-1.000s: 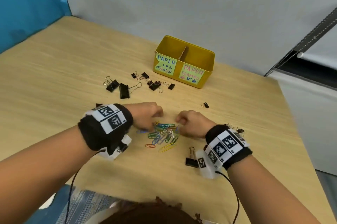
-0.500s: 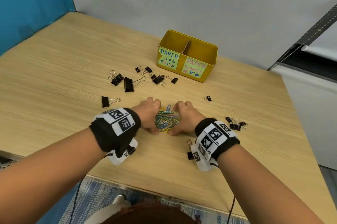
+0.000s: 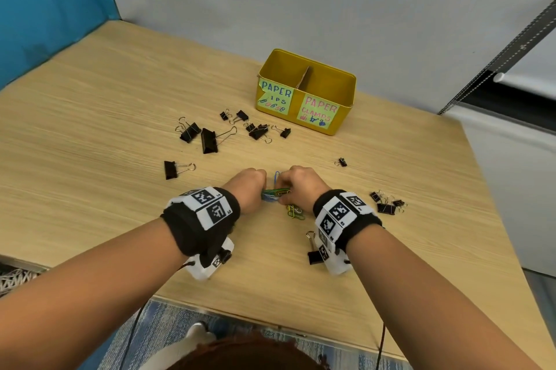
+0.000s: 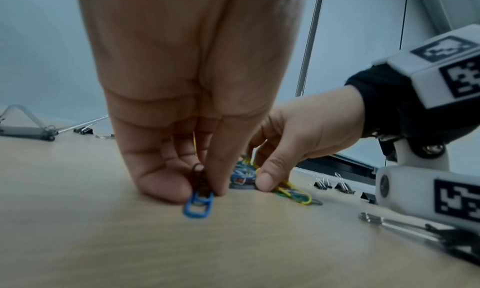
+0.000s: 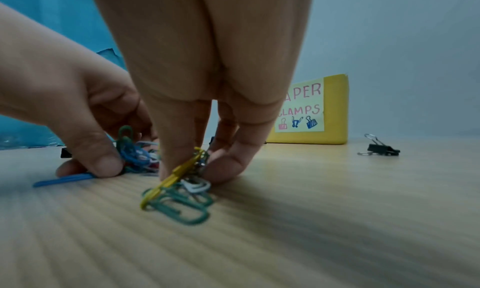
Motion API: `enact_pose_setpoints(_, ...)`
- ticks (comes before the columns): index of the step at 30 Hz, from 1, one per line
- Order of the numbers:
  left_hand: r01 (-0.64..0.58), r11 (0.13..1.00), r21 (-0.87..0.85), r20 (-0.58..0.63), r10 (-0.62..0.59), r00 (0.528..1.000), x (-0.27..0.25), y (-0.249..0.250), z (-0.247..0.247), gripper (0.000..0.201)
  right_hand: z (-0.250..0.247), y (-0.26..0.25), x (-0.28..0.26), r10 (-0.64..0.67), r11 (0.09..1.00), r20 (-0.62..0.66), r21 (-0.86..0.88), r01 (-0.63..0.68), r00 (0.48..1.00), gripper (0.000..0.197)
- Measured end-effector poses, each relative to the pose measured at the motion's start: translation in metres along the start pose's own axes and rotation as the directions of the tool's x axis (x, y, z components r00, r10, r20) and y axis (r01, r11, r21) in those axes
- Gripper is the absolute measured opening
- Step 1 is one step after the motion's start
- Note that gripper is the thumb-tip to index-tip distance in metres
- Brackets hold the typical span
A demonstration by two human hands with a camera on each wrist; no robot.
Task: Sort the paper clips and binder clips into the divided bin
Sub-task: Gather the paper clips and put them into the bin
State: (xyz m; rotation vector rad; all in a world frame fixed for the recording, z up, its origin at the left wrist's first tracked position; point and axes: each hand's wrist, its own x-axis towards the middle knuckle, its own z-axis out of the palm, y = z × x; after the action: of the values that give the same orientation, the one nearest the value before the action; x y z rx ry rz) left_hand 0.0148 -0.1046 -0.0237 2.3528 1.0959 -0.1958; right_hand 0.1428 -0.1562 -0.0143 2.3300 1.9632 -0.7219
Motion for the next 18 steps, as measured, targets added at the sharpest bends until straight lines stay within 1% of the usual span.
enact_pose_setpoints(2,-0.004,1.000,0.012,-0.003,0.004,1.000,0.002,0.000,-0.001,0.027,-0.001,0.002,0.002,0.003,1.000,0.006,0.017,-0.003,1.000,0.031)
enact_pose_setpoints(4,-0.006,1.000,0.009,-0.015,0.006,1.000,0.002,-0.002,-0.003,0.027,0.000,0.005,0.004,0.021,0.997,-0.005,0.077,-0.020,1.000,0.031)
enact_pose_setpoints(6,-0.014,0.999,-0.034,-0.039,0.013,0.999,0.004,-0.005,-0.006,0.025,0.001,0.012,0.008,0.073,0.967,-0.010,0.245,-0.069,0.997,0.029)
enact_pose_setpoints(7,-0.012,0.998,-0.064,-0.036,0.010,0.999,0.006,-0.006,-0.008,0.022,0.002,0.016,0.009,0.112,0.926,0.009,0.361,-0.108,0.994,0.029)
enact_pose_setpoints(9,0.041,0.983,-0.182,0.009,-0.040,0.999,0.010,-0.010,-0.014,0.010,0.002,0.023,0.012,0.177,0.810,0.067,0.557,-0.184,0.982,0.032)
enact_pose_setpoints(11,0.108,0.932,-0.345,0.071,-0.089,0.993,0.017,-0.016,-0.019,0.023,0.002,0.032,0.015,0.210,0.693,0.089,0.689,-0.212,0.974,0.035)
enact_pose_setpoints(13,0.125,0.860,-0.495,0.097,-0.088,0.991,0.023,-0.022,-0.024,0.027,-0.001,0.038,0.018,0.228,0.604,0.087,0.769,-0.211,0.970,0.034)
enact_pose_setpoints(14,0.121,0.829,-0.546,0.090,-0.085,0.992,0.026,-0.026,-0.027,0.027,-0.005,0.040,0.020,0.233,0.563,0.081,0.801,-0.203,0.969,0.029)
enact_pose_setpoints(15,0.112,0.802,-0.587,0.080,-0.080,0.994,0.029,-0.027,-0.031,0.027,-0.010,0.042,0.022,0.238,0.527,0.070,0.829,-0.189,0.969,0.024)
enact_pose_setpoints(18,0.047,0.725,-0.687,0.034,-0.033,0.999,0.039,-0.026,-0.053,0.028,-0.039,0.042,0.030,0.226,0.452,-0.006,0.886,-0.099,0.974,0.023)
